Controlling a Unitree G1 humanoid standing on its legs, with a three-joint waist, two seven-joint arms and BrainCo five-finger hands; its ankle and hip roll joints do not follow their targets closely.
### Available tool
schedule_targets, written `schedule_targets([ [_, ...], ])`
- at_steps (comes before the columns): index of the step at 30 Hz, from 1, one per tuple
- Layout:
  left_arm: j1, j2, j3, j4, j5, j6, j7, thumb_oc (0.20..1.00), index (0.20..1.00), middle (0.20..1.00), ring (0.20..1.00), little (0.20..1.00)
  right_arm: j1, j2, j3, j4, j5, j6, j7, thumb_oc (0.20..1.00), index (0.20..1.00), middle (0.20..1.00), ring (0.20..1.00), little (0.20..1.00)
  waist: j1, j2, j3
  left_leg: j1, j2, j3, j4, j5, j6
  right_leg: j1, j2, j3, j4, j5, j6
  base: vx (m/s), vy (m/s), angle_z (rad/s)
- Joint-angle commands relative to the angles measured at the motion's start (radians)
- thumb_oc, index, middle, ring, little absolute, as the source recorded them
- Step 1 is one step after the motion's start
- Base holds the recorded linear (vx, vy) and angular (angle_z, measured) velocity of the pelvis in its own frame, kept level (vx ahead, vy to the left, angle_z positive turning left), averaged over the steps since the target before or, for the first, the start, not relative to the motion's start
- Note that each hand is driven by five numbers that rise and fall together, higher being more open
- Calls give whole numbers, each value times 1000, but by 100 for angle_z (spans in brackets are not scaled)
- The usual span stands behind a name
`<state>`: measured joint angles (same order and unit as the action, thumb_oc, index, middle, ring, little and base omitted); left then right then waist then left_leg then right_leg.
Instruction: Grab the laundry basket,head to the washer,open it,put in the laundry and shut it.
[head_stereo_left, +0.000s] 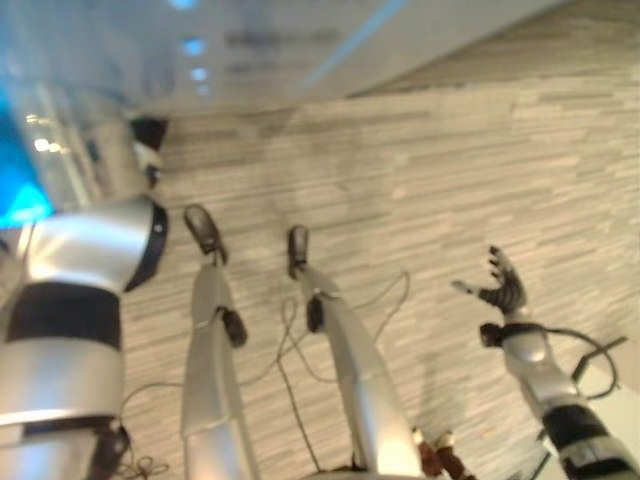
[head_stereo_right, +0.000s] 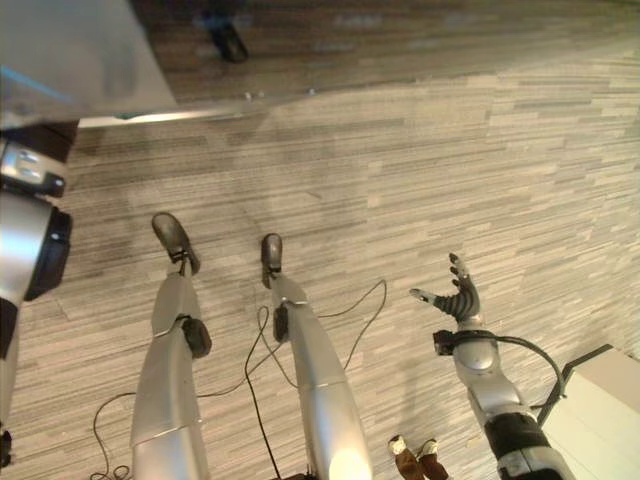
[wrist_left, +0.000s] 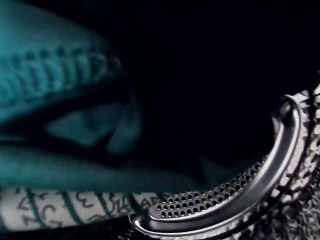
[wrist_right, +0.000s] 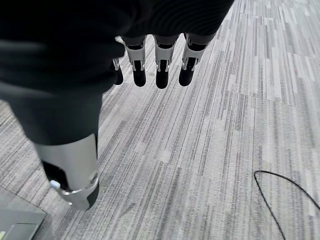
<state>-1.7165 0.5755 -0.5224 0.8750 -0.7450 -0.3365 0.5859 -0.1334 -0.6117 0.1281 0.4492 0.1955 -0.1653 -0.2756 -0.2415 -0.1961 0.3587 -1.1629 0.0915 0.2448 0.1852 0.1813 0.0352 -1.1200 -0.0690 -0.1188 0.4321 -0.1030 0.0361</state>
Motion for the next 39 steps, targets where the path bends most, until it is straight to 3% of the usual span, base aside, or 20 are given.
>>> schedule_targets([
  [1, -243, 8, -2, -32, 100, -36, 6, 200, 200, 200, 200, 200, 119, -101, -79, -11, -11, -2, -2, 1000, 1000, 1000, 1000, 1000, -49, 27, -131, -24, -17, -40, 85, -184, -4, 340, 57, -33, -193, -87, -6, 22, 13, -3],
  [7, -217, -19, 29, -29, 94, -33, 22, 200, 200, 200, 200, 200, 122, -123, -68, -43, -16, -10, 3, 1000, 1000, 1000, 1000, 1000, -53, 24, -121, -24, -20, -39, 84, -189, -2, 328, 60, -29, -185, -90, -9, 0, 0, 0],
  [13, -263, -28, 45, 53, -9, -37, -5, 200, 200, 200, 200, 200, 141, -168, -101, -112, -23, -13, -5, 1000, 1000, 1000, 1000, 1000, -78, 21, -120, -35, -18, -36, 78, -193, -4, 309, 64, -21, -189, -78, -3, 4, 3, -1],
  [14, -266, -27, 44, 57, -13, -38, -9, 426, 426, 426, 426, 426, 145, -168, -104, -117, -24, -12, -5, 1000, 1000, 1000, 1000, 1000, -78, 21, -120, -36, -17, -35, 79, -193, -4, 308, 64, -20, -190, -76, -3, 16, 18, -5],
  [15, -270, -5, 32, 25, -34, -64, -30, 1000, 1000, 1000, 1000, 1000, 169, -174, -118, -122, -33, -14, -5, 1000, 1000, 1000, 1000, 1000, -88, 19, -122, -41, -18, -36, 82, -196, -5, 311, 64, -16, -199, -66, 7, 11, 14, -10],
  [21, -162, -14, 86, -68, -140, -130, -89, 1000, 1000, 1000, 1000, 1000, 235, -147, -157, -82, -35, 5, -9, 1000, 1000, 1000, 1000, 1000, -84, 25, -139, -50, -29, -35, 91, -211, 5, 333, 59, -6, -223, -57, 12, 9, -1, -7],
  [33, -99, -32, 108, -96, -128, -128, -99, 1000, 1000, 1000, 1000, 1000, 218, -178, -106, -36, -51, -8, 15, 1000, 1000, 1000, 1000, 1000, -69, 24, -133, -30, -42, -31, 74, -212, 10, 325, 70, -6, -217, -67, 2, 0, 0, 0],
  [39, -163, -48, 64, 96, -178, -20, -156, 1000, 1000, 1000, 1000, 1000, 209, -197, -116, -36, -45, -3, 18, 1000, 1000, 1000, 1000, 1000, -60, 38, -127, -34, -38, -33, 74, -209, 12, 312, 73, -10, -204, -74, -5, 0, 0, 0],
])
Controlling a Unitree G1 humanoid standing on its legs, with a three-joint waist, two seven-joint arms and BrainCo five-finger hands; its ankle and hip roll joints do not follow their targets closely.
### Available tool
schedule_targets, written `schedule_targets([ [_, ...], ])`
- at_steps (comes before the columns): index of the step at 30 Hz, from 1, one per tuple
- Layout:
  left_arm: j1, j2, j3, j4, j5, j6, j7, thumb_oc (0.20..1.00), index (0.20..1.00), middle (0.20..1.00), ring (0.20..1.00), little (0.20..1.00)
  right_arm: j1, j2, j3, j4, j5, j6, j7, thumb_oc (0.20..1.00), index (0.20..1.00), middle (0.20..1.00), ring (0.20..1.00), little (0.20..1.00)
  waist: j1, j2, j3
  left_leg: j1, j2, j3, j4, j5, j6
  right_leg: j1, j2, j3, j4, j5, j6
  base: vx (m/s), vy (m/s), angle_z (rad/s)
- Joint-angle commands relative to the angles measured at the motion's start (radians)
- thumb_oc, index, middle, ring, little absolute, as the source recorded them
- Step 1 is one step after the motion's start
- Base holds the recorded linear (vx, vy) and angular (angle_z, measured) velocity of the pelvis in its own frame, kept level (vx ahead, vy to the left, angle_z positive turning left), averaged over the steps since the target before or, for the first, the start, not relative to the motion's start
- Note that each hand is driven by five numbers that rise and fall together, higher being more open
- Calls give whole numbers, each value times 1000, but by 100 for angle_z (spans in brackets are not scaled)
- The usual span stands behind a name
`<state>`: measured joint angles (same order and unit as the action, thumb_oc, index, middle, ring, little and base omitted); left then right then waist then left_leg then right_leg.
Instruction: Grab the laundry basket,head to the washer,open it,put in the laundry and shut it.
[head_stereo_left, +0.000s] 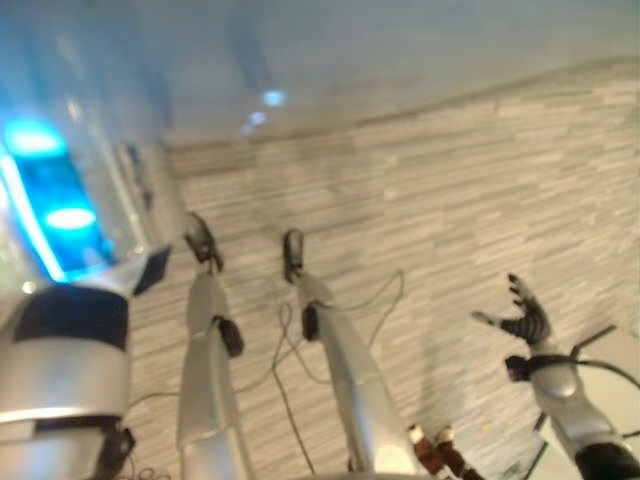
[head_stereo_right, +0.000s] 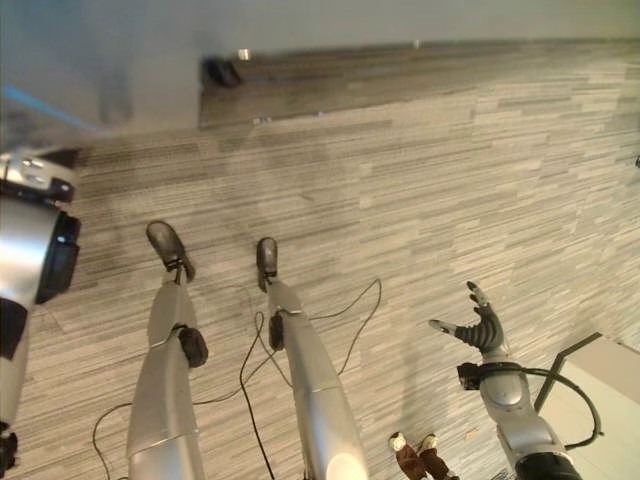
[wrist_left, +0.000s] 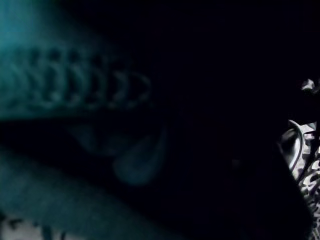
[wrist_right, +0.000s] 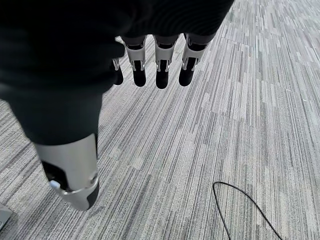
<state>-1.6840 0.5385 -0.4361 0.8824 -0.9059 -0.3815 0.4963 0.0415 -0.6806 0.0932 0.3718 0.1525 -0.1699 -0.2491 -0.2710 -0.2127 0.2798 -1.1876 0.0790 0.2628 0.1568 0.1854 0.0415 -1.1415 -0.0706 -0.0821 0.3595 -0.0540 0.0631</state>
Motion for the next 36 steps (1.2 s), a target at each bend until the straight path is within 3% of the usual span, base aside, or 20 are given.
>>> schedule_targets([
  [1, -231, 0, -42, 154, -11, 63, -82, 1000, 1000, 1000, 1000, 1000, 26, -132, -84, 48, 3, 6, -6, 1000, 1000, 1000, 1000, 1000, -29, 58, -46, -10, -24, -51, 101, -211, 5, 332, 76, -45, -132, -122, -31, 0, 0, 0],
  [2, -275, 11, -63, 232, 11, 113, -100, 1000, 1000, 1000, 1000, 1000, 9, -145, -95, 47, 5, 13, -4, 1000, 1000, 1000, 1000, 1000, -24, 63, -43, -12, -23, -49, 99, -208, 5, 333, 75, -43, -134, -119, -29, 0, 0, 0],
  [8, -241, 50, -42, 368, 92, 206, -157, 1000, 1000, 1000, 1000, 1000, 8, -151, -125, 11, 9, 17, -2, 1000, 1000, 1000, 1000, 1000, 2, 78, -33, -13, -24, -46, 108, -206, 7, 329, 73, -42, -118, -127, -35, 0, 0, 0],
  [20, -123, 15, -6, 458, 146, 274, -209, 1000, 1000, 1000, 1000, 1000, 6, -170, -100, -12, 39, 21, -5, 1000, 1000, 1000, 1000, 1000, 9, 76, 11, -29, -10, -60, 119, -193, 1, 285, 74, -58, -77, -139, -48, -2, -2, 2],
  [26, -135, 13, -12, 515, 250, 312, -174, 1000, 1000, 1000, 1000, 1000, -17, -178, -54, 7, 35, 22, 12, 1000, 1000, 1000, 1000, 1000, 9, 70, 18, -26, -8, -69, 119, -188, -1, 281, 78, -59, -64, -138, -52, -6, -6, 2],
  [32, -79, -16, 8, 481, 294, 300, -144, 1000, 1000, 1000, 1000, 1000, 4, -180, -27, -16, 18, 19, 24, 1000, 1000, 1000, 1000, 1000, 9, 62, 23, -22, -4, -74, 117, -181, -3, 280, 78, -66, -57, -138, -55, -2, -8, 0],
  [33, -39, -71, 51, 488, 309, 301, -125, 1000, 1000, 1000, 1000, 1000, -70, -142, 40, 108, 11, 28, 3, 1000, 1000, 1000, 1000, 1000, 29, 69, 28, -19, -6, -75, 119, -182, -3, 283, 76, -67, -53, -144, -57, -19, -67, 0],
  [36, -17, -102, 69, 502, 311, 295, -94, 1000, 1000, 1000, 1000, 1000, -215, -43, 152, 297, 22, 11, -50, 1000, 1000, 1000, 1000, 1000, 36, 69, 34, -9, -5, -77, 119, -172, -2, 279, 82, -69, -39, -143, -64, -14, -44, 10],
])
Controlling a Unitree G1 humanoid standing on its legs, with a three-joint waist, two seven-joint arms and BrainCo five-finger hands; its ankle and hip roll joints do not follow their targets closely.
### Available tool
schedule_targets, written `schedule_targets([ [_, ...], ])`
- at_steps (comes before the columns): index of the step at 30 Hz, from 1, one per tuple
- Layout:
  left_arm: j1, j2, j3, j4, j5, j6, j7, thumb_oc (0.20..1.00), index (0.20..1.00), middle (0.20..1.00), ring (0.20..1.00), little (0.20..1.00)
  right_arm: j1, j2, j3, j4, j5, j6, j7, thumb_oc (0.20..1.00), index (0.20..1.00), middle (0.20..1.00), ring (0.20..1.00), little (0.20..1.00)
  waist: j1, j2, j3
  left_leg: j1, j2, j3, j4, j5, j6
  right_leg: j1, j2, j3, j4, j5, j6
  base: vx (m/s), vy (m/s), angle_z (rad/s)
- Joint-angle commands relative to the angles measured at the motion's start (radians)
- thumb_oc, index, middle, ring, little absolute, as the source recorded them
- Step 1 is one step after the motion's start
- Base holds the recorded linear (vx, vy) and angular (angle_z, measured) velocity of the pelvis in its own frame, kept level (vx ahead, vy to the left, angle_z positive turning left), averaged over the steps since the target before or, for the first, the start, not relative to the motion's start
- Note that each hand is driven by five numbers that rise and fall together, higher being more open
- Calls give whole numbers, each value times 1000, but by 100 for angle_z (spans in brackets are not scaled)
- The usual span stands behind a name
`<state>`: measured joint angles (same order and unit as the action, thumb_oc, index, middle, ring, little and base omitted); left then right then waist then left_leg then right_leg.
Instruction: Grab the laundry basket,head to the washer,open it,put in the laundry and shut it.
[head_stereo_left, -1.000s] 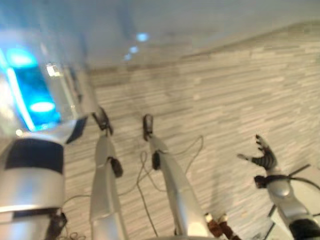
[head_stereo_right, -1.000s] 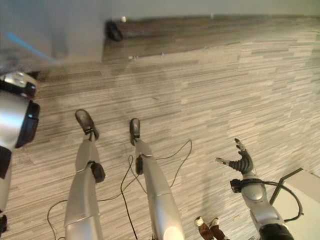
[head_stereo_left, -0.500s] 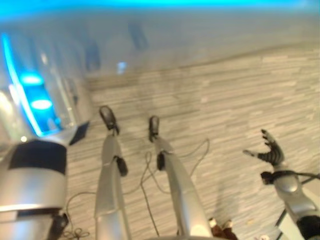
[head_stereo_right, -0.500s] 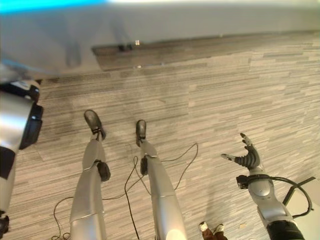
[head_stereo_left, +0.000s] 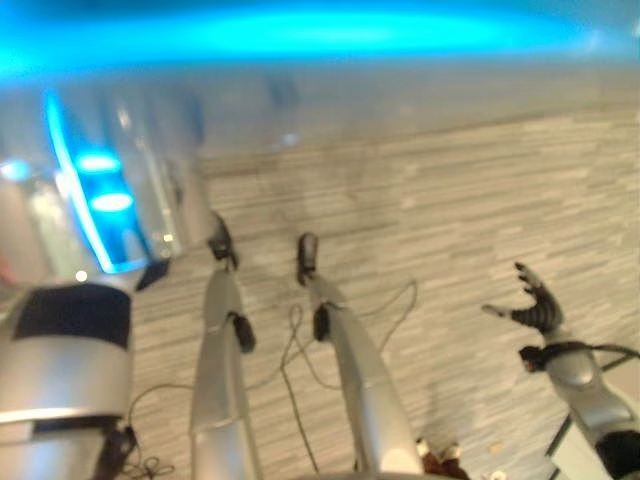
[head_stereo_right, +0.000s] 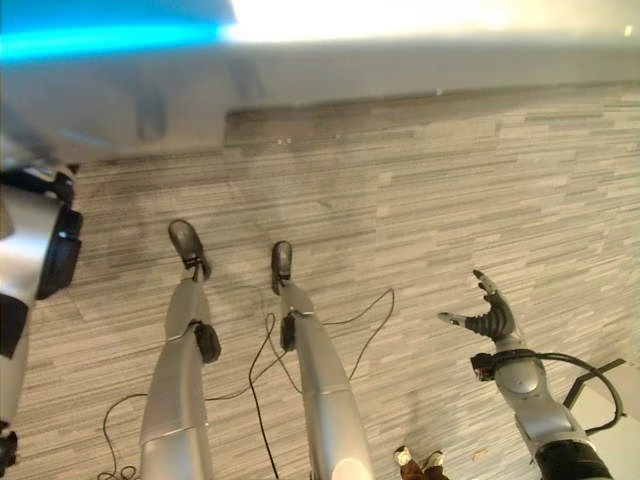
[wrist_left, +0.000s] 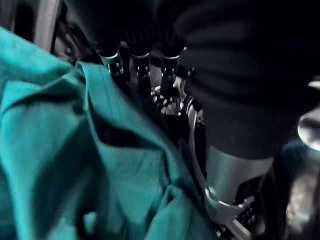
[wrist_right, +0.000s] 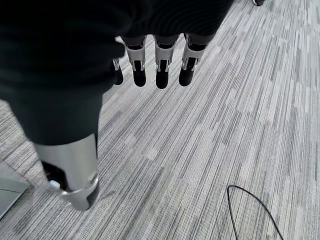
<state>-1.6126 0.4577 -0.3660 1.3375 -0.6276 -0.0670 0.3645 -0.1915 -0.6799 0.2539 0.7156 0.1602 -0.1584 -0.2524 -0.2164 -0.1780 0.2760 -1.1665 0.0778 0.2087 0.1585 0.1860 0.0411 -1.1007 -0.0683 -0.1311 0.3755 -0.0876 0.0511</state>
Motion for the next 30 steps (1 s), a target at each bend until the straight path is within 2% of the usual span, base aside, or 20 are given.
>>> schedule_targets([
  [1, -79, -25, 0, 44, 35, -26, 40, 1000, 1000, 1000, 1000, 1000, -1, -30, 13, -29, 11, -1, -51, 1000, 1000, 1000, 1000, 1000, -14, 34, 39, -26, -5, -23, 115, -170, -2, 237, 80, -21, -50, -111, -53, -5, -16, 12],
  [4, -26, -44, 2, -8, 76, -46, 70, 1000, 1000, 1000, 1000, 1000, -20, 4, 42, 6, 5, -3, -60, 1000, 1000, 1000, 1000, 1000, -12, 33, 44, -19, -6, -28, 111, -164, -3, 238, 80, -25, -44, -111, -53, -15, -33, 2],
  [5, 53, -73, 2, -119, 153, -85, 127, 1000, 1000, 1000, 1000, 1000, -8, 29, 47, 9, 2, -12, -65, 1000, 1000, 1000, 1000, 1000, -3, 34, 55, -11, -7, -31, 108, -159, -5, 241, 76, -31, -44, -111, -52, -39, -92, 3],
  [6, 240, -99, 28, -300, 248, -121, 193, 1000, 1000, 1000, 1000, 1000, 42, 56, 26, -8, 4, -26, -66, 1000, 1000, 1000, 1000, 1000, 15, 30, 69, 1, -9, -38, 105, -154, -8, 251, 74, -42, -44, -118, -53, -48, -110, 8],
  [7, 319, -110, 33, -373, 270, -128, 203, 1000, 1000, 1000, 1000, 1000, 57, 64, 18, -11, 9, -29, -67, 1000, 1000, 1000, 1000, 1000, 23, 29, 75, 5, -9, -40, 99, -147, -10, 252, 76, -47, -46, -117, -54, -38, -90, 16],
  [11, 638, -71, 80, -586, 395, -138, 235, 1000, 1000, 1000, 1000, 1000, 91, 102, -7, 3, 4, -38, -67, 1000, 1000, 1000, 1000, 1000, 59, 27, 84, 29, -10, -46, 86, -132, -16, 257, 83, -60, -37, -127, -66, -20, -47, 16],
  [14, 803, -46, 116, -662, 450, -145, 234, 1000, 1000, 1000, 1000, 1000, 70, 121, -29, 39, 1, -35, -73, 1000, 1000, 1000, 1000, 1000, 85, 34, 86, 38, -10, -47, 78, -125, -17, 259, 87, -65, -37, -131, -71, -4, -3, 2],
  [15, 812, -45, 119, -670, 453, -142, 234, 1000, 1000, 1000, 1000, 1000, 70, 121, -26, 41, 1, -36, -73, 1000, 1000, 1000, 1000, 1000, 83, 33, 83, 39, -10, -47, 78, -125, -18, 259, 87, -65, -37, -131, -71, 0, 0, 0],
  [16, 961, -22, 158, -751, 485, -149, 216, 1000, 1000, 1000, 1000, 1000, 45, 130, -48, 58, -1, -26, -73, 1000, 1000, 1000, 1000, 1000, 109, 45, 83, 40, -10, -49, 75, -121, -16, 259, 88, -70, -35, -133, -75, 0, 0, 0],
  [19, 1020, -13, 171, -790, 498, -150, 206, 1000, 1000, 1000, 1000, 1000, 42, 132, -50, 59, 0, -25, -71, 1000, 1000, 1000, 1000, 1000, 112, 50, 78, 42, -10, -49, 74, -120, -16, 260, 90, -71, -33, -135, -77, -8, 3, 4],
  [20, 1116, 11, 193, -839, 518, -162, 180, 1000, 1000, 1000, 1000, 1000, 32, 130, -72, 65, 2, -22, -70, 1000, 1000, 1000, 1000, 1000, 128, 62, 75, 48, -11, -48, 71, -117, -16, 260, 90, -74, -30, -137, -80, 0, 0, 0],
  [25, 1295, 67, 228, -925, 554, -175, 114, 1000, 1000, 1000, 1000, 1000, 25, 121, -84, 80, -1, -20, -56, 1000, 1000, 1000, 1000, 1000, 151, 79, 56, 66, -14, -49, 56, -109, -18, 276, 92, -76, -35, -140, -81, 1, 4, 1],
  [26, 1394, 103, 243, -935, 571, -189, 65, 1000, 1000, 1000, 1000, 1000, 20, 114, -86, 112, -7, -18, -41, 1000, 1000, 1000, 1000, 1000, 168, 89, 43, 89, -16, -48, 51, -103, -20, 299, 91, -77, -36, -142, -83, 11, 10, 5],
  [30, 1460, 125, 241, -920, 570, -197, 19, 1000, 1000, 1000, 1000, 1000, 10, 108, -83, 157, -13, -12, -23, 1000, 1000, 1000, 1000, 1000, 184, 98, 27, 122, -17, -49, 45, -95, -25, 330, 92, -83, -38, -147, -85, 19, -11, 5],
])
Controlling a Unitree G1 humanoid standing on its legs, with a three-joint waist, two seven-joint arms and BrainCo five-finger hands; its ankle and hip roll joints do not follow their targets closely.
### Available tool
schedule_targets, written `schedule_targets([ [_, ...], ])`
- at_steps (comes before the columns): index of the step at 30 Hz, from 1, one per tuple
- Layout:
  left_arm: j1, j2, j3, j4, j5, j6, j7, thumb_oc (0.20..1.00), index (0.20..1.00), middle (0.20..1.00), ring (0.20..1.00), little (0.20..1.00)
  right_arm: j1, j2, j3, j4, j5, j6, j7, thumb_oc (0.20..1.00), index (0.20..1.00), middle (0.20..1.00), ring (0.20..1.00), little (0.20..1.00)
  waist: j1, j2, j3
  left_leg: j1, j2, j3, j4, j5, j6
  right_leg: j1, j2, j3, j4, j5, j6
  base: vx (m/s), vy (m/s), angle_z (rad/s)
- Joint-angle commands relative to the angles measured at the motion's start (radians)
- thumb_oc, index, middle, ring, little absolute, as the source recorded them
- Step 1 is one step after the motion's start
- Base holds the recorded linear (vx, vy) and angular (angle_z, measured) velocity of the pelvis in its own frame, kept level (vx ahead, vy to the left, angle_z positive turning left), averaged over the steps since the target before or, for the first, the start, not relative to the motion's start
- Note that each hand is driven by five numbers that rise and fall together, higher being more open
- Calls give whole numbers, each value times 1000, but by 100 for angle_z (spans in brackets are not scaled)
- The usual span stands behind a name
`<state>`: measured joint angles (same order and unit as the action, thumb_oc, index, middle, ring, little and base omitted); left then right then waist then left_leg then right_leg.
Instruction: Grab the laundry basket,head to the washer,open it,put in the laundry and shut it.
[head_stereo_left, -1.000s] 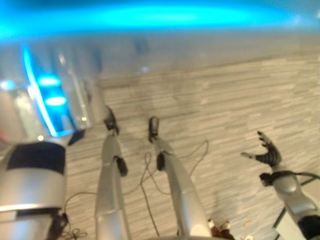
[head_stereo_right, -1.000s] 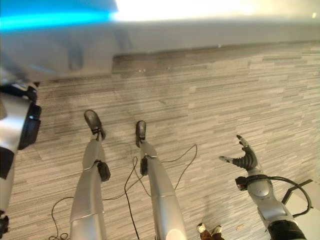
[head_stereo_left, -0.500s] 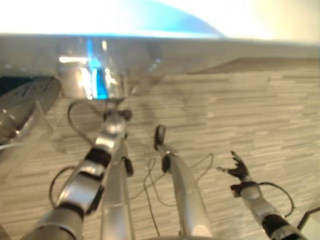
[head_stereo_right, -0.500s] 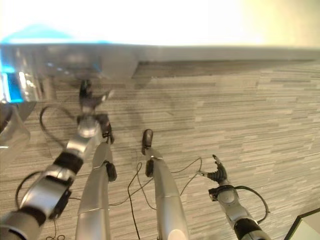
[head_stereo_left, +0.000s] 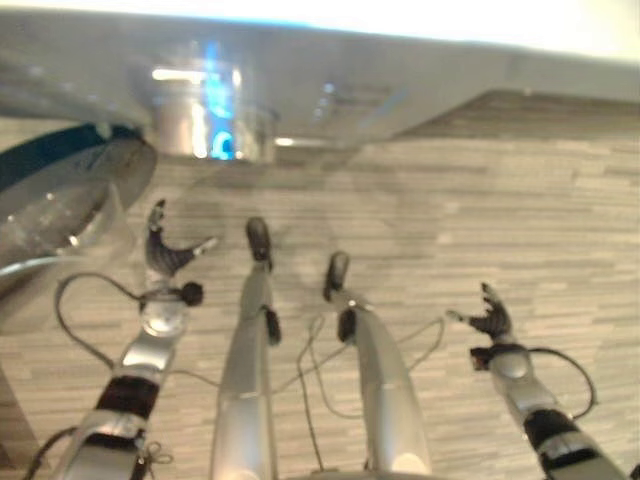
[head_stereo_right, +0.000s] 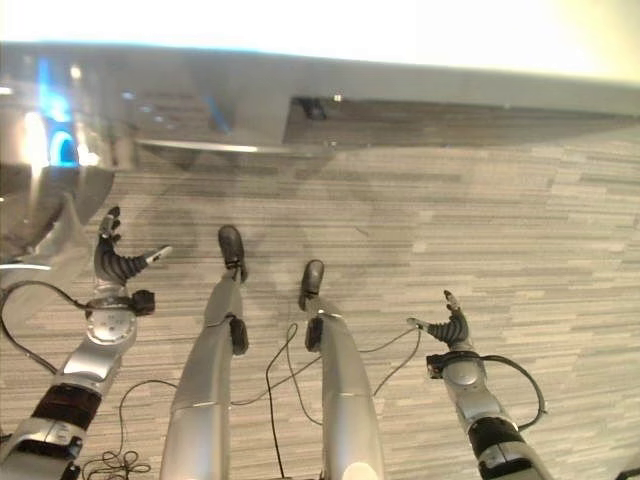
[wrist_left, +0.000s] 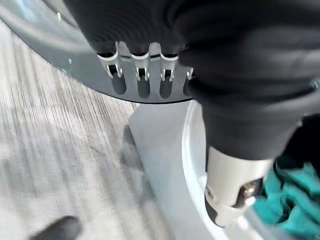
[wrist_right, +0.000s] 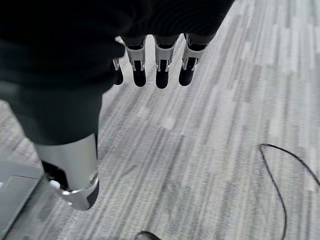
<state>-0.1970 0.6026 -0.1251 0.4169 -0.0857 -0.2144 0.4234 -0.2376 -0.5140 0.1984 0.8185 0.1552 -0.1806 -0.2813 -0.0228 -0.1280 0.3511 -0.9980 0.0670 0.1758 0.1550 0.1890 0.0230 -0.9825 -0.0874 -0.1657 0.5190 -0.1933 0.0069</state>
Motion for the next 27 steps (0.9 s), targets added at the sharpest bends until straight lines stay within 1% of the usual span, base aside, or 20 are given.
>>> schedule_targets([
  [1, 64, -13, -4, 4, 31, -51, -57, 1000, 1000, 1000, 1000, 1000, 56, -60, -28, 71, -6, 13, 14, 1000, 1000, 1000, 1000, 1000, -4, 54, -57, -33, -7, -17, 46, -94, -9, 223, 112, -49, -180, -45, -44, 28, -14, 11],
  [2, 99, 9, -8, 6, 35, -53, -89, 1000, 1000, 1000, 1000, 1000, 51, -56, -29, 119, 1, 13, 29, 1000, 1000, 1000, 1000, 1000, 4, 61, -65, 4, -11, -19, 39, -90, -12, 251, 114, -53, -180, -52, -48, 35, -21, 16],
  [5, 131, 10, -25, 27, 36, -50, -128, 1000, 1000, 1000, 1000, 1000, 33, -51, -29, 183, 9, 19, 44, 1000, 1000, 1000, 1000, 1000, 17, 71, -82, 52, -15, -22, 33, -78, -17, 297, 117, -58, -179, -64, -56, 19, -39, 11],
  [9, 165, -7, -33, 61, 36, -40, -166, 1000, 1000, 1000, 1000, 1000, 10, -31, -7, 260, -5, 32, 62, 1000, 1000, 1000, 1000, 1000, 36, 79, -98, 128, -17, -34, 21, -52, -30, 377, 121, -71, -188, -85, -69, 11, -58, 4],
  [10, 166, -7, -32, 62, 36, -40, -166, 1000, 1000, 1000, 1000, 1000, 9, -31, -6, 261, -5, 31, 62, 1000, 1000, 1000, 1000, 1000, 35, 78, -94, 134, -18, -34, 19, -51, -30, 382, 121, -71, -190, -85, -69, 11, -60, 5],
  [13, 197, -26, -41, 94, 45, -27, -201, 1000, 1000, 1000, 1000, 1000, 9, 1, -1, 316, -9, 46, 82, 1000, 1000, 1000, 1000, 1000, 53, 83, -112, 209, -16, -43, 1, -21, -43, 468, 125, -83, -208, -101, -75, 15, -63, 10],
  [19, 231, -75, -66, 138, 52, -12, -239, 1000, 1000, 1000, 1000, 1000, 31, 51, -1, 348, -9, 54, 91, 1000, 1000, 1000, 1000, 1000, 81, 95, -125, 349, -8, -58, -52, 33, -67, 629, 124, -109, -265, -112, -74, 15, -52, 14],
  [22, 251, -88, -71, 142, 47, -5, -258, 1000, 1000, 1000, 1000, 1000, 61, 67, -7, 354, -9, 58, 99, 1000, 1000, 1000, 1000, 1000, 87, 100, -131, 423, -3, -71, -84, 60, -77, 710, 128, -123, -296, -113, -71, 11, -53, 18],
  [24, 255, -92, -71, 141, 46, -3, -262, 1000, 1000, 1000, 1000, 1000, 69, 75, -10, 359, -8, 61, 103, 1000, 1000, 1000, 1000, 1000, 91, 100, -131, 444, 0, -77, -95, 68, -80, 733, 129, -126, -303, -112, -68, -14, -39, 20],
  [27, 269, -112, -67, 147, 41, 5, -273, 1000, 1000, 1000, 1000, 1000, 99, 102, -21, 378, -1, 63, 112, 1000, 1000, 1000, 1000, 1000, 99, 102, -137, 513, 12, -100, -134, 98, -89, 804, 138, -131, -324, -115, -66, -28, -53, 7],
])
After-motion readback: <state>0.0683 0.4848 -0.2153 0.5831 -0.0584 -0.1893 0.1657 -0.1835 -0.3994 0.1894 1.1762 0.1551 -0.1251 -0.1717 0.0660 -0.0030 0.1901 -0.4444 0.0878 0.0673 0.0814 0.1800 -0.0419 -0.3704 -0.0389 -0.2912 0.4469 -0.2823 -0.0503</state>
